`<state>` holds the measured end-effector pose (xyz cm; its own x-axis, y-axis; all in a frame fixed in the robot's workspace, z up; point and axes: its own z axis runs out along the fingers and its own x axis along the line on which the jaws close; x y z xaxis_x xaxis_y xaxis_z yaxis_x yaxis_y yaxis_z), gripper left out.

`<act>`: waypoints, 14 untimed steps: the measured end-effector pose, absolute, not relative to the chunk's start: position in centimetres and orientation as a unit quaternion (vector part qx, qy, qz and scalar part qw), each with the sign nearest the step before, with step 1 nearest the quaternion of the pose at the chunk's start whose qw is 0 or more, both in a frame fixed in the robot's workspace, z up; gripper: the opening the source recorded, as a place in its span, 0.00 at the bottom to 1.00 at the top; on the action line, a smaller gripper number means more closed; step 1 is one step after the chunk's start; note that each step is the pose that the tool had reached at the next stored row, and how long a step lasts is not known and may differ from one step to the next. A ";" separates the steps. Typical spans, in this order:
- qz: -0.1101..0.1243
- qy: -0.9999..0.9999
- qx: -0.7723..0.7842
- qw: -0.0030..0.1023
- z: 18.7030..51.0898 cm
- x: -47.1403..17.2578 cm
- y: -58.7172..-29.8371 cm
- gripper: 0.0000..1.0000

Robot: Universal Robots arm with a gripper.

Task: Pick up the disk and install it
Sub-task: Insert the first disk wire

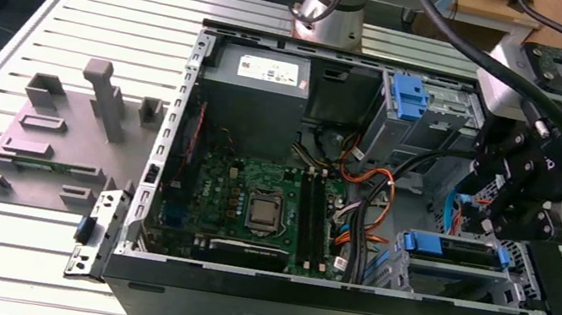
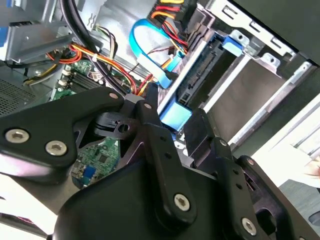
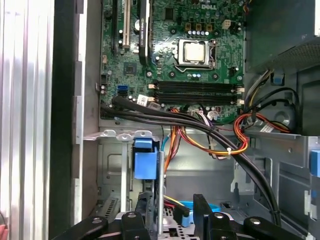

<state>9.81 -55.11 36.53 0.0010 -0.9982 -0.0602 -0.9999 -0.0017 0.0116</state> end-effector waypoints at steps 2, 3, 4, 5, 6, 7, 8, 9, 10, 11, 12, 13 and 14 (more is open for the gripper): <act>0.025 0.706 -0.707 0.017 36.5 9.9 -54.8 0.48; 0.025 0.706 -0.707 0.017 36.5 10.0 -54.7 0.48; 0.025 0.706 -0.707 0.017 36.4 10.1 -54.6 0.48; 0.025 0.706 -0.707 0.017 36.4 10.3 -54.4 0.48; 0.025 0.706 -0.707 0.017 36.3 10.4 -54.3 0.48; 0.025 0.706 -0.707 0.017 36.3 10.5 -54.2 0.48; 0.025 0.706 -0.707 0.017 36.2 10.7 -54.2 0.48; 0.025 0.706 -0.708 0.017 36.1 10.9 -54.1 0.48; 0.025 0.705 -0.708 0.017 36.0 11.0 -54.1 0.48; 0.025 0.705 -0.709 0.017 35.9 11.1 -54.1 0.48; 0.025 0.705 -0.709 0.016 35.8 11.2 -54.1 0.48; 0.024 0.704 -0.709 0.016 35.7 11.3 -54.1 0.48; 0.024 0.704 -0.710 0.015 35.6 11.4 -54.1 0.48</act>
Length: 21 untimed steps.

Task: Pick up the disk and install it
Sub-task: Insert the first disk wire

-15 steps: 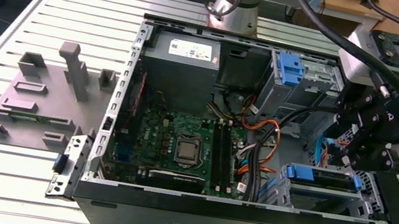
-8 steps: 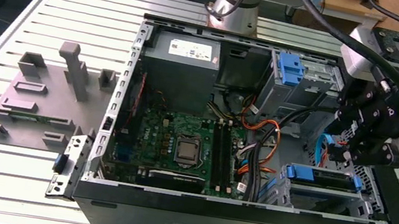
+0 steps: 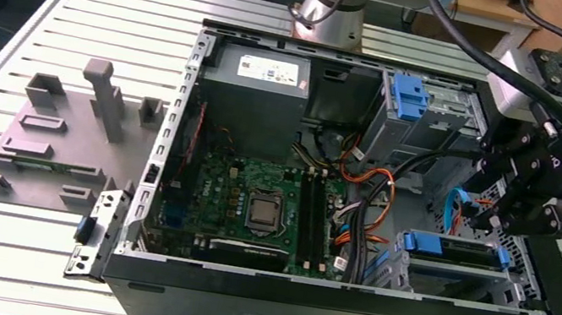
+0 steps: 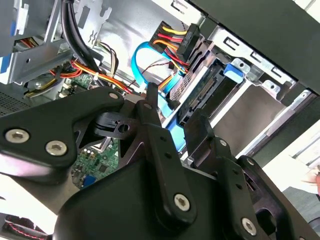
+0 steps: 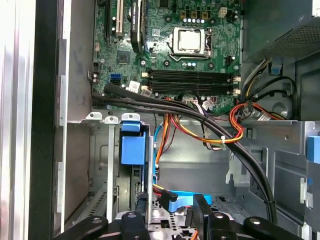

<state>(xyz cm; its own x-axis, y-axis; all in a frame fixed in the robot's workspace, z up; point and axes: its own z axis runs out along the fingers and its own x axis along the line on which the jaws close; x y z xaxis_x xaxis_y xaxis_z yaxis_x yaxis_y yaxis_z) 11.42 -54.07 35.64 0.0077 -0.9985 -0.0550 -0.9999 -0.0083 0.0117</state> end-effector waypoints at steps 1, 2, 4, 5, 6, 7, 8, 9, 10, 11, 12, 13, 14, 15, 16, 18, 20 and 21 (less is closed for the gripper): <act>0.023 0.704 -0.710 0.015 35.6 11.4 -54.1 0.48; 0.023 0.704 -0.710 0.015 35.6 11.4 -54.1 0.48; 0.023 0.704 -0.710 0.015 35.6 11.4 -54.1 0.48; 0.023 0.704 -0.710 0.015 35.6 11.4 -54.1 0.48; 0.023 0.704 -0.710 0.015 35.6 11.4 -54.1 0.48; 0.023 0.704 -0.710 0.015 35.6 11.4 -54.1 0.48; 0.023 0.704 -0.710 0.015 35.6 11.4 -54.1 0.48; 0.023 0.704 -0.710 0.015 35.6 11.4 -54.1 0.48; 0.023 0.704 -0.710 0.014 35.6 11.4 -54.1 0.48; 0.023 0.704 -0.710 0.014 35.6 11.4 -54.1 0.47; 0.023 0.704 -0.710 0.014 35.6 11.4 -54.1 0.47; 0.023 0.704 -0.710 0.014 35.6 11.4 -54.1 0.40; 0.023 0.704 -0.710 0.014 35.6 11.4 -54.1 0.35; 0.023 0.704 -0.710 0.014 35.6 11.4 -54.1 0.35; 0.023 0.704 -0.710 0.014 35.6 11.4 -54.1 0.29; 0.023 0.704 -0.710 0.014 35.6 11.4 -54.1 0.23; 0.023 0.704 -0.710 0.014 35.6 11.4 -54.1 0.16; 0.023 0.704 -0.710 0.014 35.6 11.4 -54.1 0.16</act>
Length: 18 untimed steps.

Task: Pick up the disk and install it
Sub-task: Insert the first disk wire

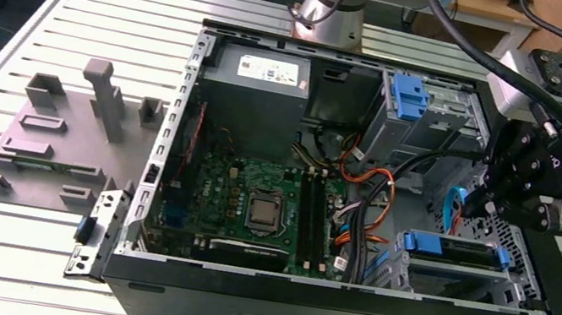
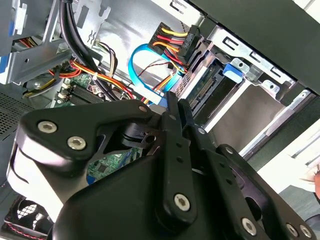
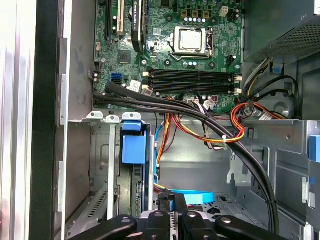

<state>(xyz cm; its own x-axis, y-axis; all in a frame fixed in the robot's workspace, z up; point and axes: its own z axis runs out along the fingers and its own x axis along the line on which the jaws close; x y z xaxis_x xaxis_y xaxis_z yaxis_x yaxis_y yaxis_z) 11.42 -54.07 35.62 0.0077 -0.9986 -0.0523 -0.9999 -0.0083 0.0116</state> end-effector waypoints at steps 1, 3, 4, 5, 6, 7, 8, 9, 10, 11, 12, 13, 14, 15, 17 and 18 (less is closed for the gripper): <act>0.023 0.704 -0.710 0.014 35.6 11.4 -54.1 0.16; 0.023 0.704 -0.710 0.014 35.6 11.4 -54.1 0.16; 0.023 0.704 -0.710 0.014 35.6 11.4 -54.1 0.16; 0.023 0.704 -0.710 0.014 35.6 11.4 -54.1 0.16; 0.023 0.704 -0.710 0.014 35.6 11.4 -54.1 0.16; 0.023 0.704 -0.710 0.014 35.6 11.4 -54.2 0.16; 0.023 0.704 -0.710 0.014 35.6 11.4 -54.3 0.16; 0.023 0.704 -0.710 0.014 35.6 11.4 -54.4 0.16; 0.023 0.704 -0.710 0.014 35.6 11.4 -54.5 0.16; 0.023 0.704 -0.710 0.014 35.6 11.4 -54.7 0.16; 0.023 0.704 -0.710 0.014 35.6 11.4 -54.9 0.16; 0.023 0.704 -0.710 0.014 35.6 11.4 -55.1 0.16; 0.023 0.704 -0.710 0.014 35.5 11.4 -55.3 0.16; 0.023 0.704 -0.710 0.014 35.5 11.4 -55.4 0.16; 0.023 0.704 -0.710 0.014 35.4 11.4 -55.7 0.16; 0.023 0.704 -0.710 0.014 35.3 11.4 -55.8 0.16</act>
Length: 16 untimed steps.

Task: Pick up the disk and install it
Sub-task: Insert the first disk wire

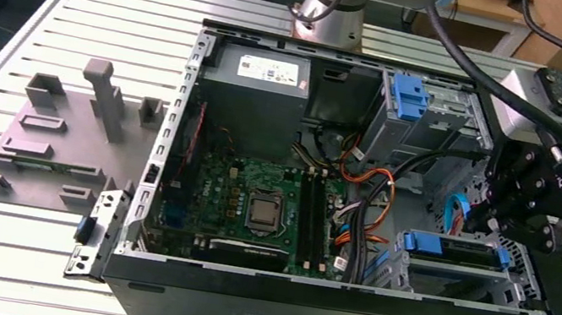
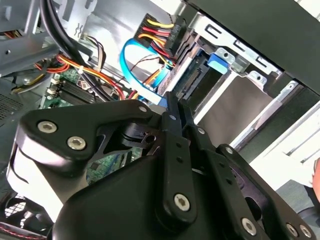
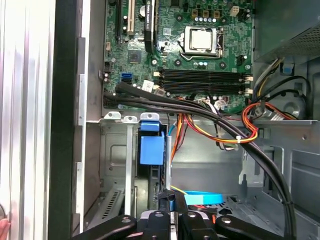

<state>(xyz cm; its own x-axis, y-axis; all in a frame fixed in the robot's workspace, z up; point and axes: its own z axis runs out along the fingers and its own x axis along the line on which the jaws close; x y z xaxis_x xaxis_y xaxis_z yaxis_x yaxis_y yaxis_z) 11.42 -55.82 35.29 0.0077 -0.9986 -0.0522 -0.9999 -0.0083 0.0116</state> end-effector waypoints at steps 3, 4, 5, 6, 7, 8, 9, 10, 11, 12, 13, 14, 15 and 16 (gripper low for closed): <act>0.023 0.704 -0.710 0.014 35.1 11.4 -56.0 0.16; 0.023 0.704 -0.710 0.014 35.1 11.4 -56.0 0.16; 0.023 0.704 -0.710 0.014 35.1 11.4 -56.0 0.16; 0.023 0.704 -0.710 0.014 35.1 11.4 -56.0 0.16; 0.023 0.704 -0.710 0.014 35.0 11.4 -56.0 0.16; 0.023 0.704 -0.710 0.014 35.0 11.4 -56.1 0.16; 0.023 0.704 -0.710 0.014 34.9 11.4 -56.2 0.16; 0.023 0.704 -0.710 0.014 34.8 11.4 -56.3 0.16; 0.023 0.704 -0.710 0.014 34.6 11.4 -56.3 0.16; 0.023 0.704 -0.710 0.014 34.5 11.4 -56.4 0.16; 0.023 0.704 -0.710 0.014 34.3 11.4 -56.4 0.16; 0.023 0.704 -0.710 0.014 34.2 11.4 -56.4 0.16; 0.023 0.704 -0.709 0.015 34.1 11.5 -56.4 0.16; 0.023 0.704 -0.709 0.015 34.0 11.5 -56.4 0.16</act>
